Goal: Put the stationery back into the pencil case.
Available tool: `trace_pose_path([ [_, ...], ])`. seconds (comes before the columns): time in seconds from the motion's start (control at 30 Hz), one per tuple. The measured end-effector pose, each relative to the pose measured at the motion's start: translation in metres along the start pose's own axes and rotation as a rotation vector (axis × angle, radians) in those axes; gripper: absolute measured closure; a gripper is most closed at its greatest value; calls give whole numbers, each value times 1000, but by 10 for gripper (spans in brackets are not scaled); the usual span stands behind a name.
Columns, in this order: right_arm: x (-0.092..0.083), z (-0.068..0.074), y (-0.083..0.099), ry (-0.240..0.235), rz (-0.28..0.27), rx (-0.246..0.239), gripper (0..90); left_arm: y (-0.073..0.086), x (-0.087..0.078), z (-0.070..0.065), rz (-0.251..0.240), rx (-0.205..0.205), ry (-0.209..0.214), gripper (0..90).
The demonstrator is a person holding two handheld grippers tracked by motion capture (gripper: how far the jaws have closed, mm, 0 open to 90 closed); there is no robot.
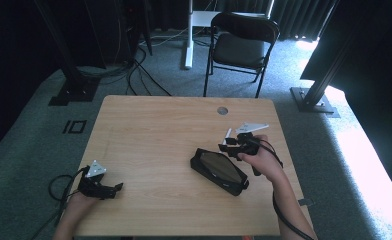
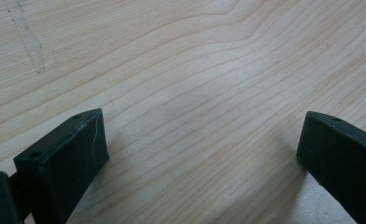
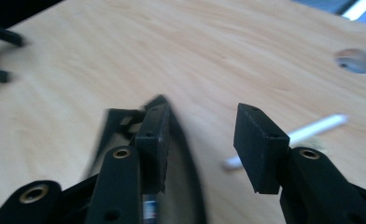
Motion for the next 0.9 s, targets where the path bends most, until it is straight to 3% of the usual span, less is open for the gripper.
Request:
trace_pose_path([
  [0.2,5,-28,5,86,-13,76,515,0,0,0,0,-1,-1,21],
  [0.27,9,-37,7,106,-16,130,530,0,0,0,0,0,-1,21],
  [0.37,18,-47,10,132,12,171,521,0,0,0,0,0,0,21],
  [0.7,49,-72,5,217,10,274,499,0,0,0,0,0,0,21],
  [0.9,70,-77,-1,242,52,291,499,0,0,0,0,-1,-1,21],
])
Point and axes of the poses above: each handheld gripper's, and its own axes: x roughly forward along the jaws, y roughly out of its underside, z roughly to its left, the point moved 2 cm from there along x, roughly forward along the jaws, and after that the axes turned 6 degrees about x, right-handed, at the moved point
